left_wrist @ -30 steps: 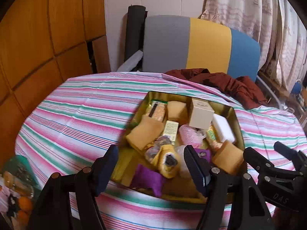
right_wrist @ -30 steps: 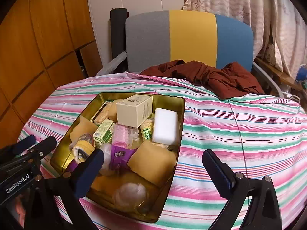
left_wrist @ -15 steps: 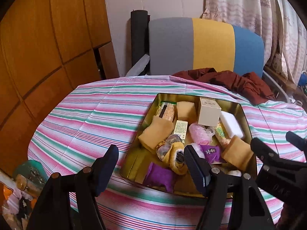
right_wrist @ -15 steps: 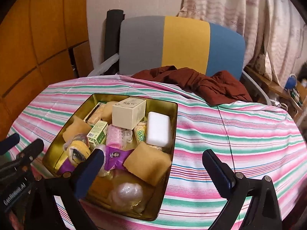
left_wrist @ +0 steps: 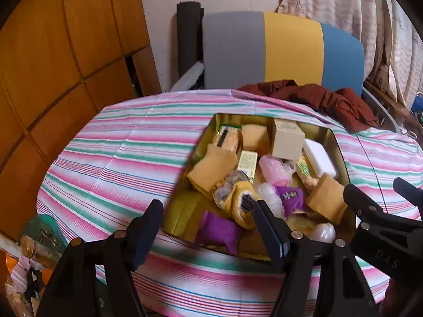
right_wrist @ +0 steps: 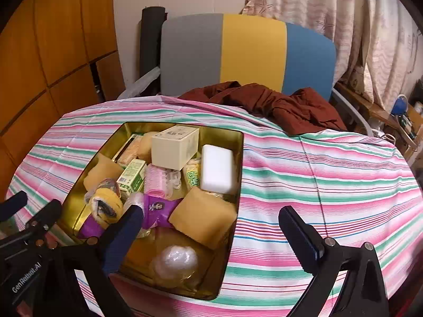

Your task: Organize objects

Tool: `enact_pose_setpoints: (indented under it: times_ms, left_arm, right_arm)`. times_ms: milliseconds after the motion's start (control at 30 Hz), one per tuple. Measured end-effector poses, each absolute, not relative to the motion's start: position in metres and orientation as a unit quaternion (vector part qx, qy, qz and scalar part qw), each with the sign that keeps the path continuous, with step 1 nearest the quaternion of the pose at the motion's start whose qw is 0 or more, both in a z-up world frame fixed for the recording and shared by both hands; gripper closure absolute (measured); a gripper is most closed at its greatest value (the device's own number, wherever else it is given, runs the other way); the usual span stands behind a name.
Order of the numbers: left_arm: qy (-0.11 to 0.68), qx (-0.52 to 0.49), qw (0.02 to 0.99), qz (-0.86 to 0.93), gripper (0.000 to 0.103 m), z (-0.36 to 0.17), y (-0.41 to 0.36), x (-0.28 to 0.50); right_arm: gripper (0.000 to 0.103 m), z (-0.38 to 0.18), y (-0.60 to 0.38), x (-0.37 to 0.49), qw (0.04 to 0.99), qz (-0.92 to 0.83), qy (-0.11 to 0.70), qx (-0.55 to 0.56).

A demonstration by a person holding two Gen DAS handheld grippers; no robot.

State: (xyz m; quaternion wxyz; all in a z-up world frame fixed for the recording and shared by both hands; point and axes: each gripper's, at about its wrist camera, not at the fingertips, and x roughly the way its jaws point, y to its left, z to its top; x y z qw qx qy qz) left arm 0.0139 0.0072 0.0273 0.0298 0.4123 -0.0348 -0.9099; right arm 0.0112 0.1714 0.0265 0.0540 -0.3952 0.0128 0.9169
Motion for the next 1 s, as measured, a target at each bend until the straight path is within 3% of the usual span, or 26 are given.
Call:
enact_pose_setpoints:
  times_ms: [1000]
  left_arm:
    - [-0.038,0.415,0.025,-0.909,0.035,0.0254,0.0140,0.0131]
  right_arm:
    - [0.000,0.0236,0.1745,0.0096,0.058,0.917,0.024,-0.395]
